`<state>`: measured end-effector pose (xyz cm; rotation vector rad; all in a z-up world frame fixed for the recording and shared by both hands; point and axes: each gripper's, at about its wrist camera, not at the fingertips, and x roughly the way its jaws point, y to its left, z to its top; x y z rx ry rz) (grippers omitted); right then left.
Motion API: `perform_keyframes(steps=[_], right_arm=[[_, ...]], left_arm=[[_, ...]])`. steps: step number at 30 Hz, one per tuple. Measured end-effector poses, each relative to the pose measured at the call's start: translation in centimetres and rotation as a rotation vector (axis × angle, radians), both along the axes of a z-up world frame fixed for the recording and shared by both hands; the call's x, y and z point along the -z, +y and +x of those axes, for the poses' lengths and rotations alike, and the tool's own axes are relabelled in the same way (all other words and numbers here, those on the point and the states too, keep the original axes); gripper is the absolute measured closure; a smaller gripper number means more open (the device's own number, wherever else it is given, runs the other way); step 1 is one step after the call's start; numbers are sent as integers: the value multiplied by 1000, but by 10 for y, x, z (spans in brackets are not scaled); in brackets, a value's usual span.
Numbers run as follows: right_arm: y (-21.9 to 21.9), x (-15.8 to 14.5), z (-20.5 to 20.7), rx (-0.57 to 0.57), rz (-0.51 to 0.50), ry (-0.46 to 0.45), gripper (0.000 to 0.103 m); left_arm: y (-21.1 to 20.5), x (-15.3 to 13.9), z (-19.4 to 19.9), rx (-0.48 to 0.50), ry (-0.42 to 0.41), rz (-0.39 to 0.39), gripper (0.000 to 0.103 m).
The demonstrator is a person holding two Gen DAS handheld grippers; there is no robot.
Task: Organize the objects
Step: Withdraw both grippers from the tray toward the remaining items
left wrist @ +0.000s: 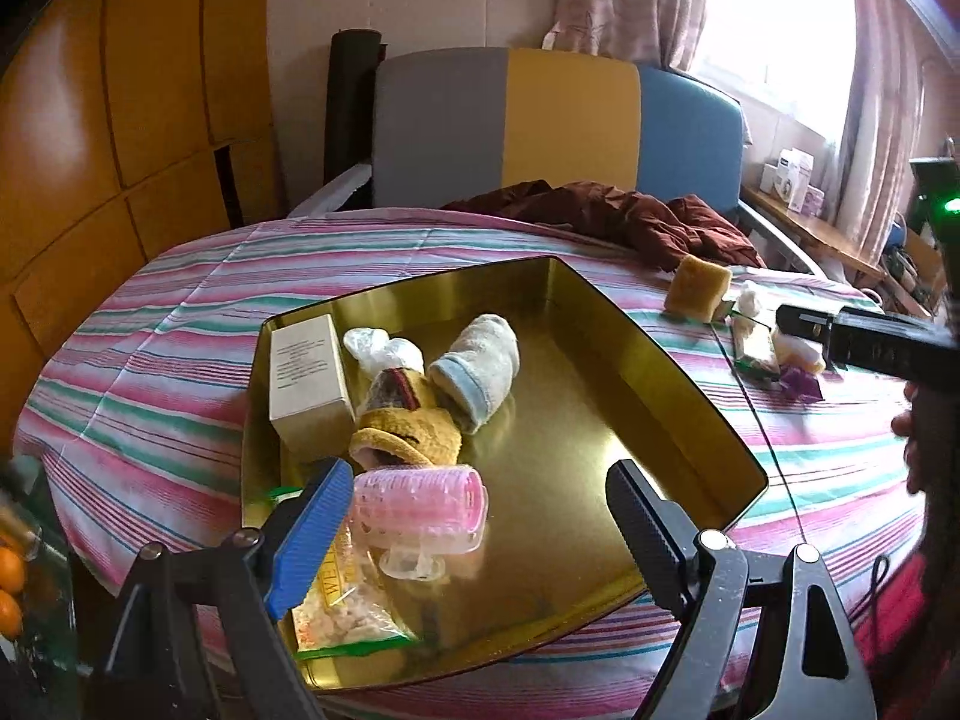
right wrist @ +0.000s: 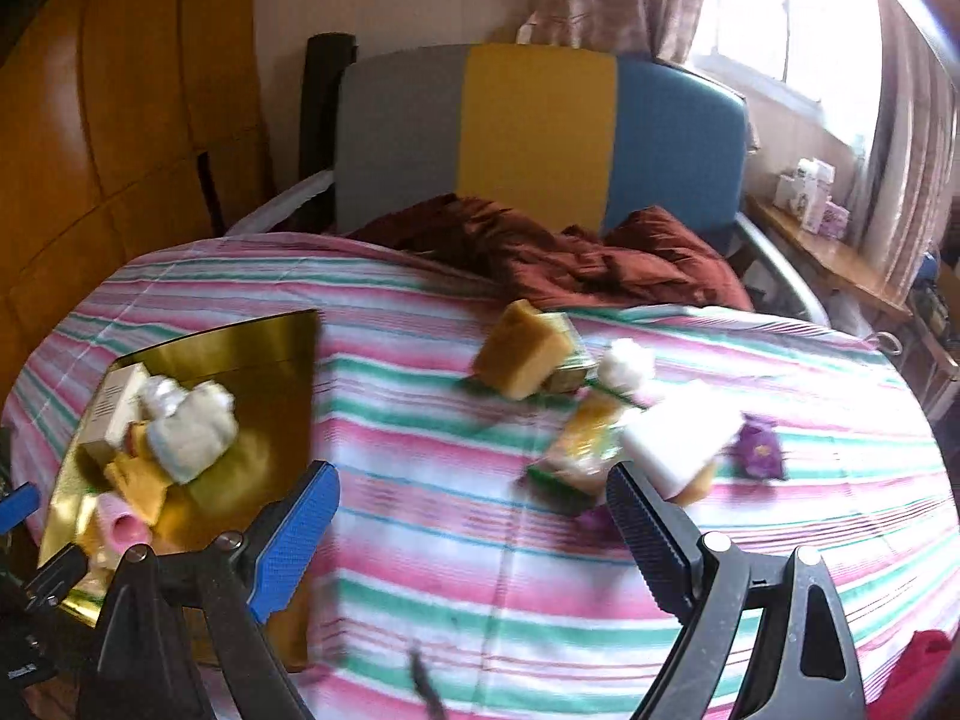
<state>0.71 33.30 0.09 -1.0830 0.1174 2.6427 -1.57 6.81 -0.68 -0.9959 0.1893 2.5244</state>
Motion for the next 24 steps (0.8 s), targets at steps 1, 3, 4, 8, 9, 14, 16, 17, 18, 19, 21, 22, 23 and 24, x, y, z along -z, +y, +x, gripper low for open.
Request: perform_keyframes(steps=[1, 3, 4, 8, 9, 14, 16, 17, 18, 19, 21, 22, 23, 24], right_arm=[[7, -1, 0, 12, 4, 0, 11], [28, -5, 1, 50, 7, 4, 11], [37, -6, 2, 67, 9, 4, 11], [86, -6, 3, 171, 9, 2, 11], [98, -4, 4, 199, 9, 2, 11], [159, 20, 21, 372, -94, 10, 11], [183, 32, 28, 459, -209, -25, 11], [188, 33, 32, 475, -247, -9, 11], [194, 33, 37, 493, -283, 9, 11], [200, 33, 41, 518, -304, 20, 11], [207, 35, 49, 557, -337, 24, 11], [212, 36, 52, 569, -367, 32, 11], [215, 36, 54, 578, -390, 41, 11], [217, 36, 57, 586, -407, 48, 11]], left_arm=[[1, 0, 0, 4, 0, -1, 16], [4, 0, 1, 13, -2, -5, 16], [6, 0, 1, 18, -2, -8, 16], [14, 1, 2, 40, -6, -17, 16], [16, 1, 3, 46, -8, -20, 16], [30, 2, 3, 84, -15, -34, 16], [38, 2, 4, 101, -15, -40, 16], [44, 2, 4, 113, -16, -41, 16], [48, 1, 4, 122, -17, -40, 16], [53, 0, 5, 132, -18, -37, 16], [65, -2, 5, 158, -20, -36, 16], [73, -3, 5, 175, -20, -38, 16], [79, -4, 6, 188, -17, -38, 16], [86, -6, 7, 203, -14, -39, 16]])
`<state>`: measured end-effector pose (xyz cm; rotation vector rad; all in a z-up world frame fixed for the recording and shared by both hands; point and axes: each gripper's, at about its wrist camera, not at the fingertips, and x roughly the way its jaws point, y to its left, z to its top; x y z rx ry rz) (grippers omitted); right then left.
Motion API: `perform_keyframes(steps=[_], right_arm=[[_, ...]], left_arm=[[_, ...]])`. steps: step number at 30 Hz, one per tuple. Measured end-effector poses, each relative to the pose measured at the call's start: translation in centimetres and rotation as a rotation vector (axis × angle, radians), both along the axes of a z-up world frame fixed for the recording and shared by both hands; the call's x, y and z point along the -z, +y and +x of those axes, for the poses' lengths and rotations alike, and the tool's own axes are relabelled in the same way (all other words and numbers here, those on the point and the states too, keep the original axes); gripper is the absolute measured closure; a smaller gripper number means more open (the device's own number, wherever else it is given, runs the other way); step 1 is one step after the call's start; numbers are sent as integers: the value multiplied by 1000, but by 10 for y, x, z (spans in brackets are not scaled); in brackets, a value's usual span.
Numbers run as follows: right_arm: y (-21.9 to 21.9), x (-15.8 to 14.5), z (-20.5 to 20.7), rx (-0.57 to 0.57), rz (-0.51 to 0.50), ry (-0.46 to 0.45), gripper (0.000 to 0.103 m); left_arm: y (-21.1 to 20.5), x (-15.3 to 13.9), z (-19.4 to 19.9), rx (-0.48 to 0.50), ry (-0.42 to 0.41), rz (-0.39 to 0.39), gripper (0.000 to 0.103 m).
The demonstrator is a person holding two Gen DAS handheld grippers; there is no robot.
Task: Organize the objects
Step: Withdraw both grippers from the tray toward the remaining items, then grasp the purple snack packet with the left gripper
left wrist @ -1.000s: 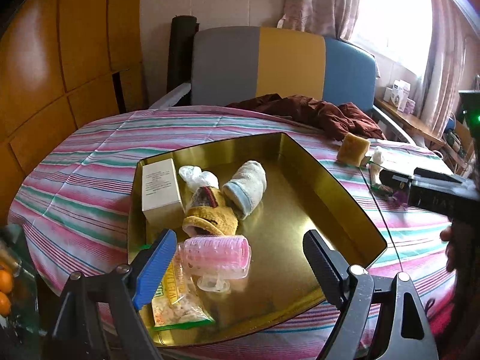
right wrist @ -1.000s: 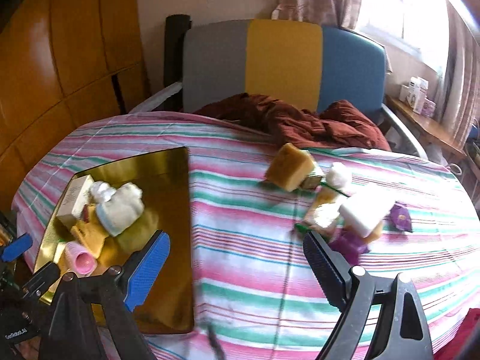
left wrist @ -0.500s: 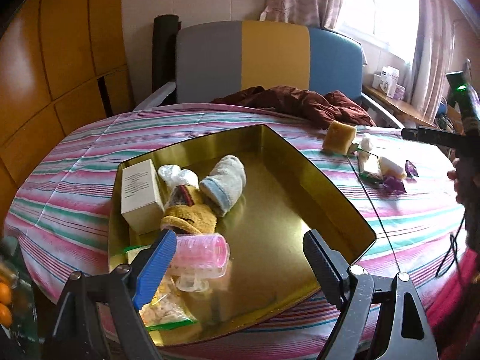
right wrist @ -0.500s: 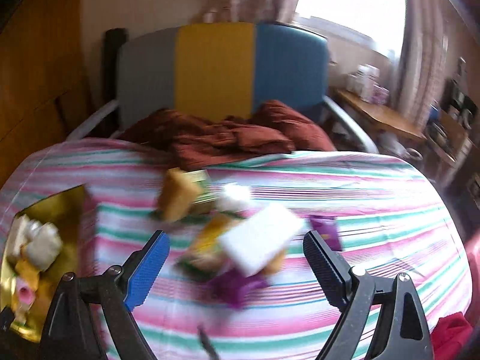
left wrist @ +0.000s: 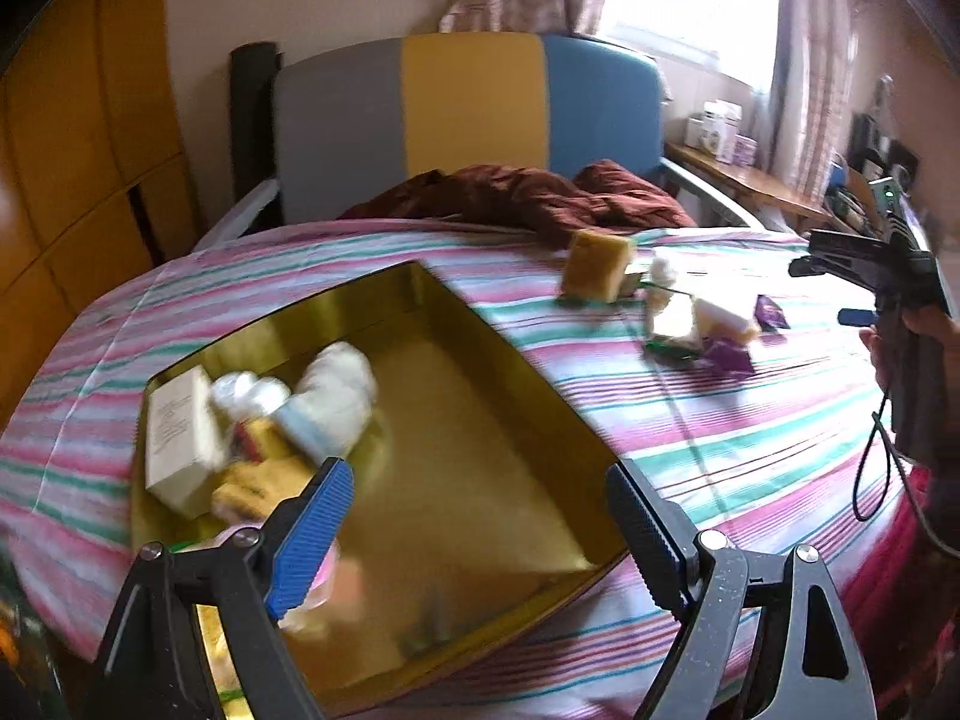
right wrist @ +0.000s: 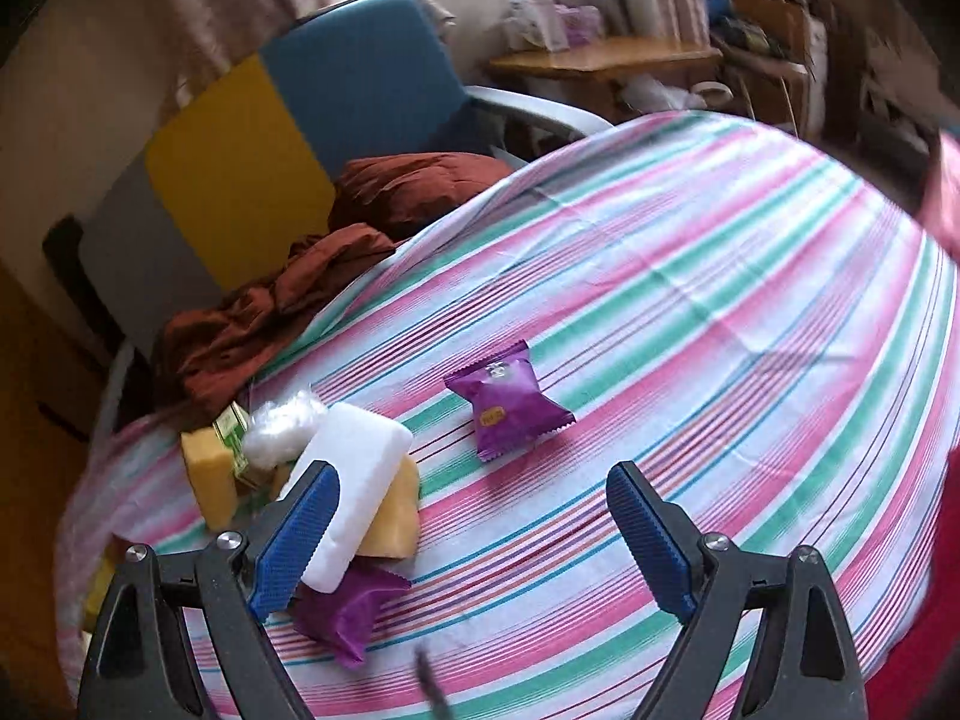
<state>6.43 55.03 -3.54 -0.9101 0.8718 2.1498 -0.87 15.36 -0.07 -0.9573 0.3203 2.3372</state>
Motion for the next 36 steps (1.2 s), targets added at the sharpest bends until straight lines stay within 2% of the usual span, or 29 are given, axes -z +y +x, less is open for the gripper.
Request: perform_keyframes(steps=[6, 14, 22, 28, 35, 36], right_arm=[[8, 4, 3, 5, -67, 43, 11], [11, 3, 6, -15, -120, 98, 11], [17, 5, 12, -3, -160, 116, 11], [21, 10, 13, 4, -188, 115, 11], [23, 12, 12, 6, -194, 112, 11], [23, 13, 13, 7, -193, 110, 11]], left_arm=[[49, -9, 5, 107, 17, -2, 16], [121, -4, 7, 258, 12, -34, 19], [188, 18, -6, 384, -62, -65, 36], [234, 37, -10, 481, -40, -123, 38], [272, 65, -22, 515, -96, -181, 49], [275, 69, -24, 515, -112, -183, 53]])
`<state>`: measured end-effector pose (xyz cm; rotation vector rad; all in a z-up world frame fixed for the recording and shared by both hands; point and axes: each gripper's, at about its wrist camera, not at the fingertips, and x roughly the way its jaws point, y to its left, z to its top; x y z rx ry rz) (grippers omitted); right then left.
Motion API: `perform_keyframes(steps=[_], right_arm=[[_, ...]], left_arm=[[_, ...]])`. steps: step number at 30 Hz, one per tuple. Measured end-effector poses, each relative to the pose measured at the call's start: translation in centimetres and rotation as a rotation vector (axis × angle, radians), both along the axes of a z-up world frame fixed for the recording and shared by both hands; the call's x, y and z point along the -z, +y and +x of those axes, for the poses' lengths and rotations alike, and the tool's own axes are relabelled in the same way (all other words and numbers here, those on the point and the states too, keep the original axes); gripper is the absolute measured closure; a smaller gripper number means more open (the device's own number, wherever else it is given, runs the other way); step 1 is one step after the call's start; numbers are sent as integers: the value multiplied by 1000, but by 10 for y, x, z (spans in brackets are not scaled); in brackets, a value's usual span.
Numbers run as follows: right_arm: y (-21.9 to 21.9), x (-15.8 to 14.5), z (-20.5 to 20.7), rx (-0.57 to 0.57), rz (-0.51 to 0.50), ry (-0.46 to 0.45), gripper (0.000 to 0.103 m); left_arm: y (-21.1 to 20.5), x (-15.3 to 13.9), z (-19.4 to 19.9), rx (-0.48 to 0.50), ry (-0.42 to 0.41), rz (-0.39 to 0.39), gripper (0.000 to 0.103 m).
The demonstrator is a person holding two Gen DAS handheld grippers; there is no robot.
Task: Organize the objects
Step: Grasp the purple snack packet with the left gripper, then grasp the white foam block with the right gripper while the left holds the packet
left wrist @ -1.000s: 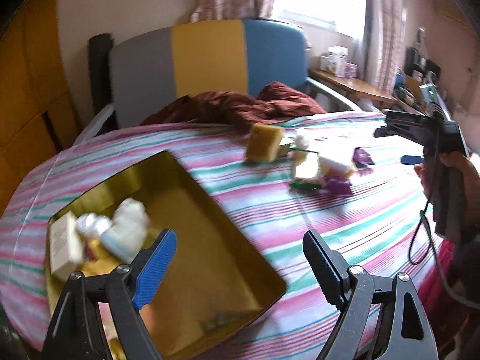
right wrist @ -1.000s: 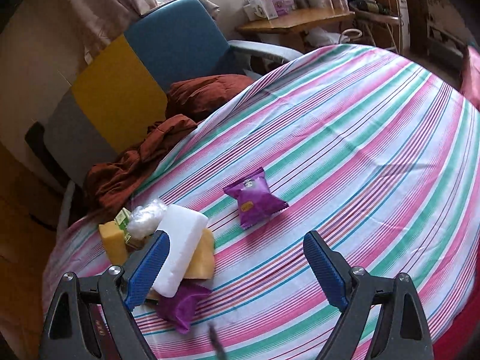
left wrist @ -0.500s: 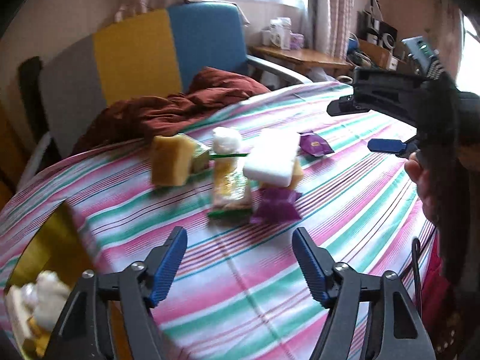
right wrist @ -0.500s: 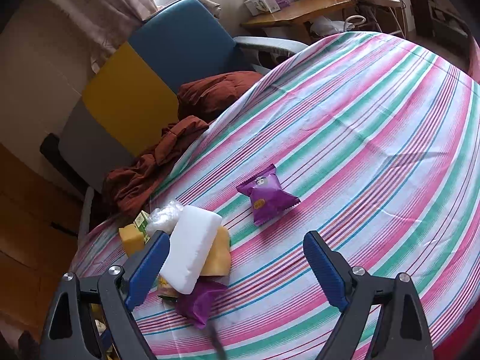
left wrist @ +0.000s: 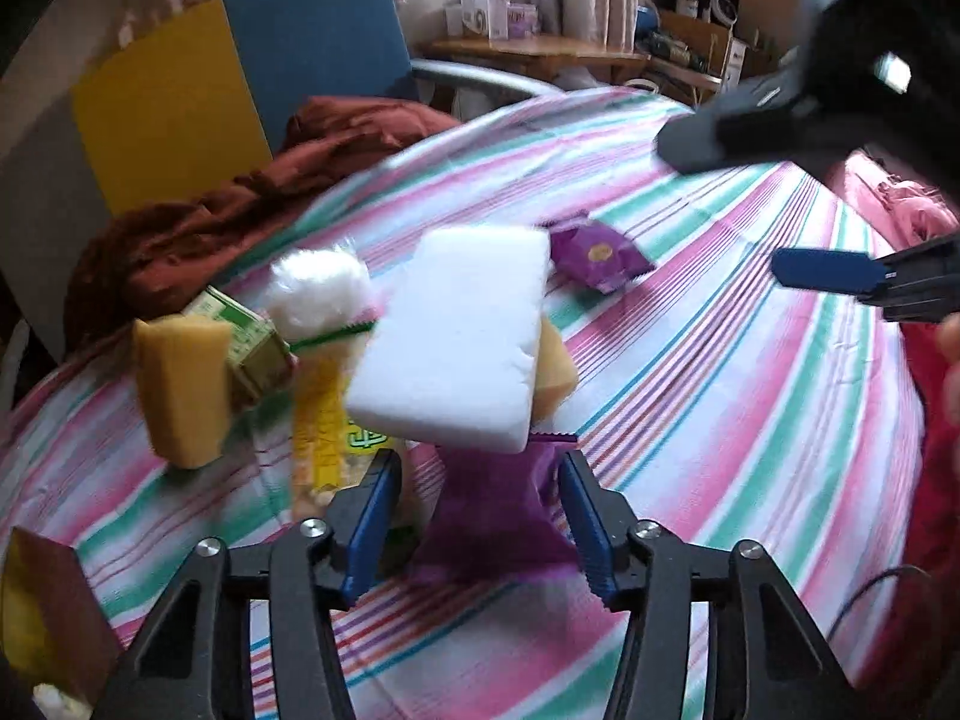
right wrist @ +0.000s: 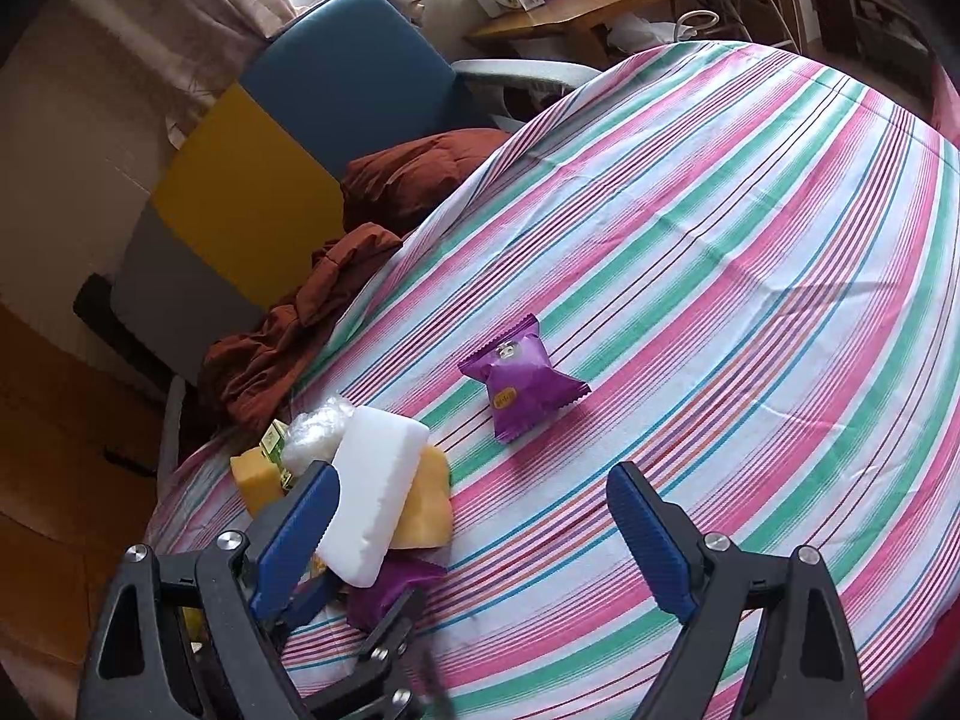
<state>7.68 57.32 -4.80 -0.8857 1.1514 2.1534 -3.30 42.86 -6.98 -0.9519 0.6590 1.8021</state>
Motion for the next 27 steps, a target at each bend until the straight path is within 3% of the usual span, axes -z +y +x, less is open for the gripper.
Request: perform_keyframes(steps=[1, 4, 10, 13, 19, 27], right_arm=[[0, 1, 0, 2, 1, -2, 11], [2, 2, 1, 10, -1, -7, 11], [13, 5, 16, 94, -36, 11, 11], [17, 10, 19, 111, -71, 11, 11], [4, 11, -1, 6, -50, -11, 11], [-34, 9, -39, -211, 54, -95, 11]], left_arm=[[2, 3, -1, 3, -15, 2, 61], [3, 9, 2, 2, -23, -2, 66], [-19, 8, 30, -10, -18, 11, 68], [-44, 12, 56, -24, 40, 32, 68], [-81, 19, 64, -75, 16, 121, 69], [-86, 23, 61, -85, -14, 172, 69]])
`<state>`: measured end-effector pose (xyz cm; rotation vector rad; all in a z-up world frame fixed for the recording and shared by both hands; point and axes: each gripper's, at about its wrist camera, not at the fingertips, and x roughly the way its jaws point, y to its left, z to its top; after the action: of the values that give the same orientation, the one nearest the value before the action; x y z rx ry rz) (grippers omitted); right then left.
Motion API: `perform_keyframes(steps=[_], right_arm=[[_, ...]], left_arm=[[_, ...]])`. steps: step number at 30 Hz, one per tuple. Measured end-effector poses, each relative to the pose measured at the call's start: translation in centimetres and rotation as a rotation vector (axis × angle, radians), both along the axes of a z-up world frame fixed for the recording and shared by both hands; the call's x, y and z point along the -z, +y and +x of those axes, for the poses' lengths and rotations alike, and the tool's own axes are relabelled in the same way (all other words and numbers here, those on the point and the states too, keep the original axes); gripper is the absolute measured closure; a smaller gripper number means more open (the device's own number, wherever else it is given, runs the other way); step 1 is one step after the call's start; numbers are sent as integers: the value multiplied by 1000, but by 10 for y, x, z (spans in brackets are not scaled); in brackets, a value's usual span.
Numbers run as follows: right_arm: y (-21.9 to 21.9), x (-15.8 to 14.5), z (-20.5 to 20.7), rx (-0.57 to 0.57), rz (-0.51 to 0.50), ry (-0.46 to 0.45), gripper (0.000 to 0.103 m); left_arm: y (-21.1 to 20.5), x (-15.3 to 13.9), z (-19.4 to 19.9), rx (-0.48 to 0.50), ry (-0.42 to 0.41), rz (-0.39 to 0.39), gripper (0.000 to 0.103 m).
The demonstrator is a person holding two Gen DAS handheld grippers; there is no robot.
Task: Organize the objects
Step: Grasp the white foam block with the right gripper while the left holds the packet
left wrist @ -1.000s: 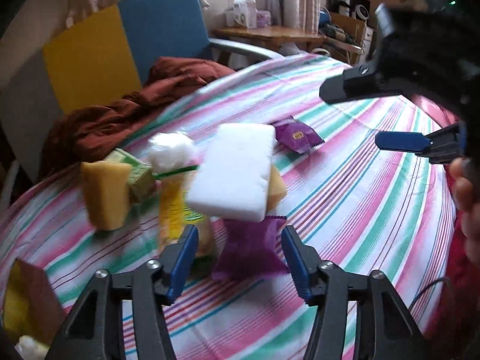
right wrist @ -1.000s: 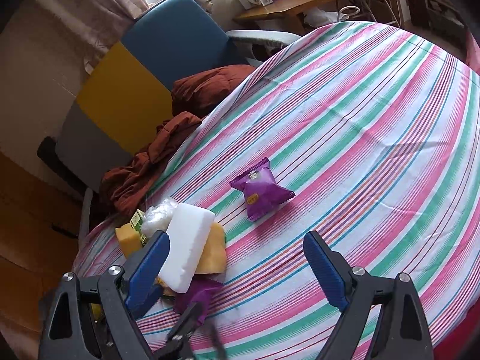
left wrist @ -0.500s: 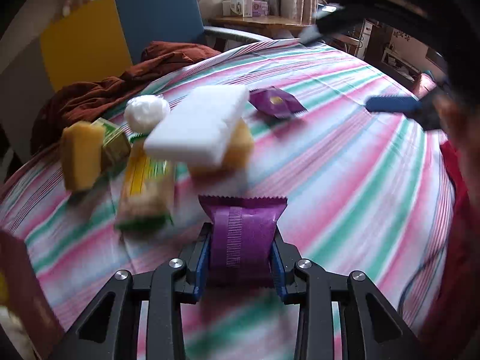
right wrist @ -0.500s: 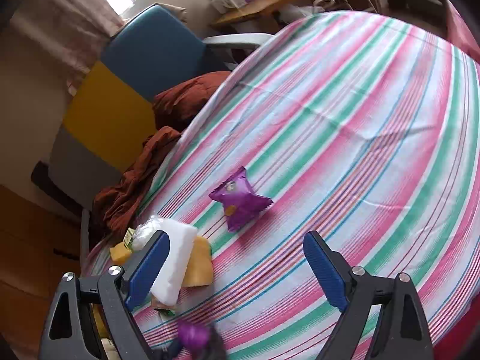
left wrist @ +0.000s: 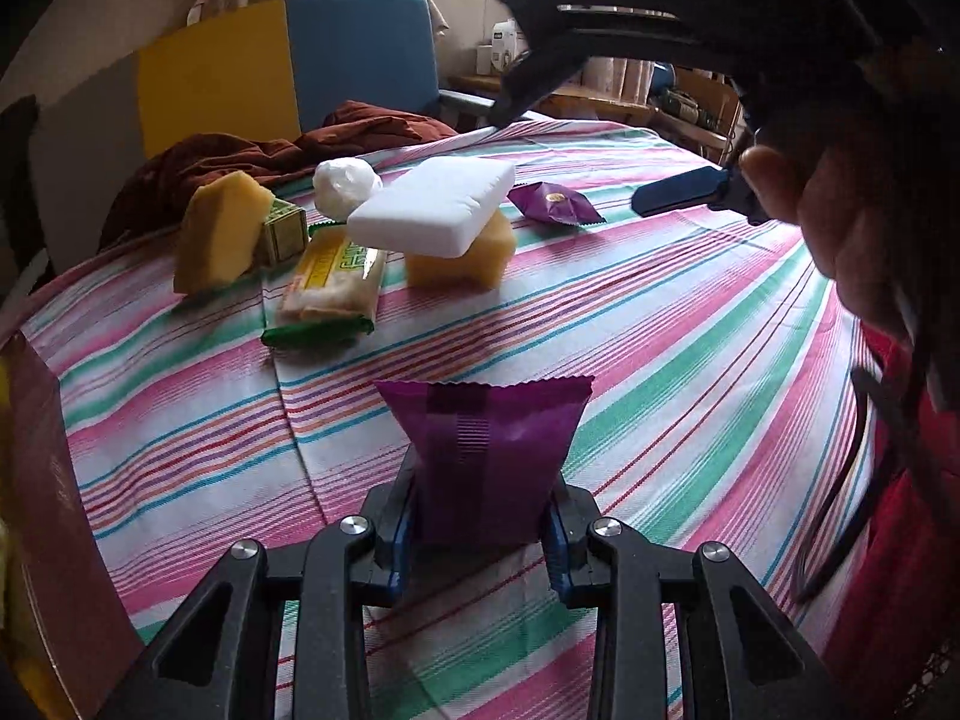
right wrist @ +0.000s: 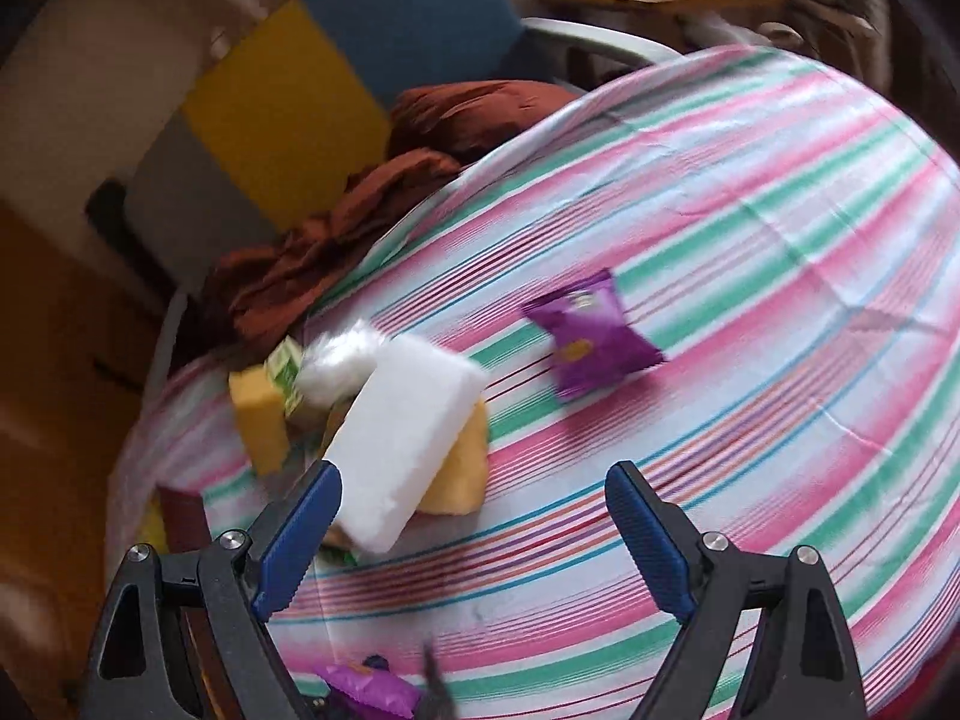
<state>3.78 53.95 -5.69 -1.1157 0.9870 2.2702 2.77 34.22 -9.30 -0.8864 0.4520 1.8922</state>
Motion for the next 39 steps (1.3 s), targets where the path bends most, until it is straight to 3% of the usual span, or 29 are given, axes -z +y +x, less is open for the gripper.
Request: perform_keyframes(steps=[9, 17, 20, 22, 24, 26, 28, 30, 35, 39], right_arm=[[-8, -5, -47, -113, 57, -149, 10], [1, 15, -94, -48, 82, -371, 10], [-2, 22, -94, -53, 63, -361, 18], [-4, 20, -87, -70, 67, -335, 46], [-7, 11, -74, -90, 108, -304, 53], [-11, -1, -56, -112, 165, -279, 69], [-11, -7, -42, -120, 208, -293, 69], [-7, -7, -27, -130, 175, -273, 69], [4, 1, -2, -173, 9, -110, 69], [6, 18, 15, -133, -87, -78, 69]], left_arm=[[-4, 2, -6, -4, -40, 43, 69], [-6, 3, -10, -3, -71, 67, 69], [-7, 3, -12, -2, -82, 76, 68], [-7, 4, -13, -2, -87, 79, 68], [-7, 4, -13, -2, -88, 80, 68], [-7, 4, -13, -2, -87, 80, 68], [-6, 4, -12, -2, -85, 79, 67], [-6, 4, -12, -5, -78, 76, 67], [-5, 5, -12, -6, -70, 71, 67], [-6, 5, -13, -7, -64, 67, 67]])
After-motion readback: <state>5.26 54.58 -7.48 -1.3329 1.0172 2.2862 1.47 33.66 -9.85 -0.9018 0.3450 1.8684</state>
